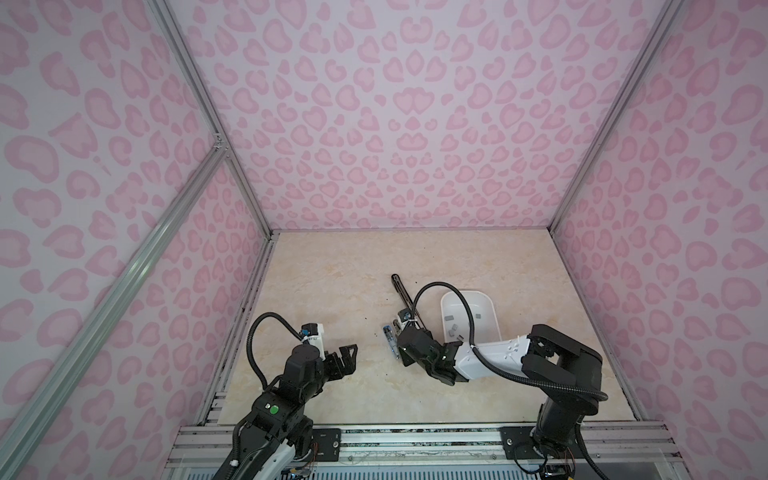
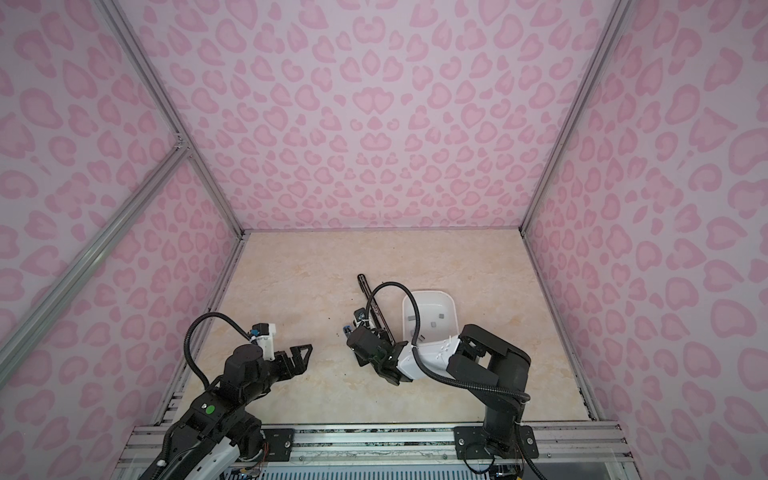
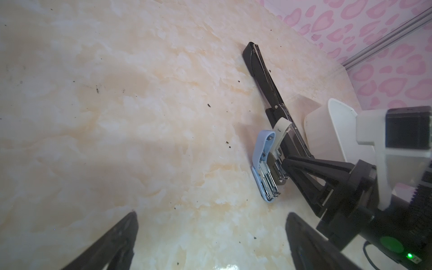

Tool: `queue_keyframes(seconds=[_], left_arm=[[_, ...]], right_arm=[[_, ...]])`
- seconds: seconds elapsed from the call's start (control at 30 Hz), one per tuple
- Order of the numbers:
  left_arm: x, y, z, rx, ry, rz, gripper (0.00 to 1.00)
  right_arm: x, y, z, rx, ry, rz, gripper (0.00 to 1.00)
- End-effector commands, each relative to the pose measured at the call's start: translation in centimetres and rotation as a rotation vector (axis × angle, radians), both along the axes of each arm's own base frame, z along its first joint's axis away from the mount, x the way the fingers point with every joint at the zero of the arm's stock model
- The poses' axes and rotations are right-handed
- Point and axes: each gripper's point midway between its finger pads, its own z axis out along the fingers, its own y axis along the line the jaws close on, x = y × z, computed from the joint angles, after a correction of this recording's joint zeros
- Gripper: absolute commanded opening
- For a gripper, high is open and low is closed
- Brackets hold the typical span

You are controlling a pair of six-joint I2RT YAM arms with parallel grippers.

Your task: Load the staples into the stapler

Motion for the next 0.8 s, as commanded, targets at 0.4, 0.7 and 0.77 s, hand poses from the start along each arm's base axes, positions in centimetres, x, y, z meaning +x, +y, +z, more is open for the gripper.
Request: queue_keyframes(seconds=[0.4,0.7,0.77], left_arm=[[0.43,0.01,0.48,-0.008,-0.028,0.01,0.99],[0.44,-0.02,0.55,-0.009,-0.031,0.009,0.99],[0.44,0.03,0.54,-0.009,-0.03,0.011,0.99]], right_arm=[[-0.05,-0.2,-0.37,0.002,0.002,-0.012,0.1],[-0.48,-0.56,-0.5,0.01,0.008,-0.02,0.1],[-0.63,-0.57,-0.56,0.012,0.01,-0.02,0.1]])
